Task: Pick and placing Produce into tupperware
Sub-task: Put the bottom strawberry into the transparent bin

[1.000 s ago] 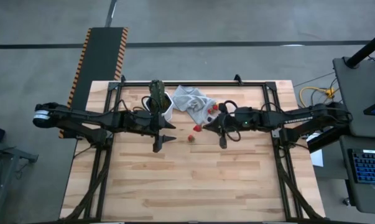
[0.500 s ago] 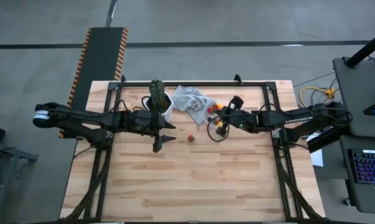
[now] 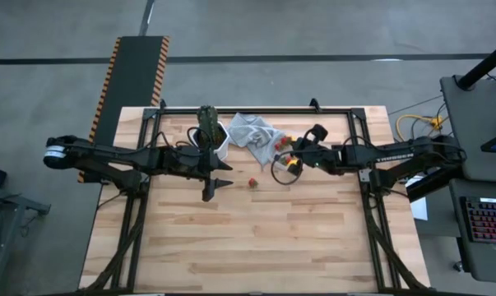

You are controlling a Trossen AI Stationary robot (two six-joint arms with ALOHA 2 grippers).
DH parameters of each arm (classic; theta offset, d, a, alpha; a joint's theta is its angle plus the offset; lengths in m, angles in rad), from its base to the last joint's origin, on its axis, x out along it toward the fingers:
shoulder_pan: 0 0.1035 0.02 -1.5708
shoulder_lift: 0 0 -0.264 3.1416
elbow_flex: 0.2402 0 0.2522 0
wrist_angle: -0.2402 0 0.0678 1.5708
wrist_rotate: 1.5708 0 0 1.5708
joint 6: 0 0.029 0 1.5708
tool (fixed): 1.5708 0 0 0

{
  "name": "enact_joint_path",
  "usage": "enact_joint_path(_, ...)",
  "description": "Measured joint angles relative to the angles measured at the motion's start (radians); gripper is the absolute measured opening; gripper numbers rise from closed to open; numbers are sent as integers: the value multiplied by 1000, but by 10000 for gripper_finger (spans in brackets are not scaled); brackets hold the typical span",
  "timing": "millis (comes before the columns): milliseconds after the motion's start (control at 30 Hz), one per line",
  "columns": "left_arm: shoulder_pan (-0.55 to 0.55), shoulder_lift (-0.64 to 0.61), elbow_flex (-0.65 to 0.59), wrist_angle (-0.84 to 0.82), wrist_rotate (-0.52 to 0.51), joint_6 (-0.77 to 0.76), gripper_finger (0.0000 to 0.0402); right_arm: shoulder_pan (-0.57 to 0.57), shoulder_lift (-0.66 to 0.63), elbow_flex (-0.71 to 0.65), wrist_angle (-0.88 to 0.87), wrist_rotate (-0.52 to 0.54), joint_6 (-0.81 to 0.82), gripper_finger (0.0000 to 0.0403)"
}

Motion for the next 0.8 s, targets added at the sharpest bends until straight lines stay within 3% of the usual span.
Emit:
enact_joint_path(533,0,0,0,0,0,0,221,-182,0,0,-137,-301,40,8)
enact_joint_path(800,0,0,0,0,0,0,222,-275,0,0,-168,-365,16,8)
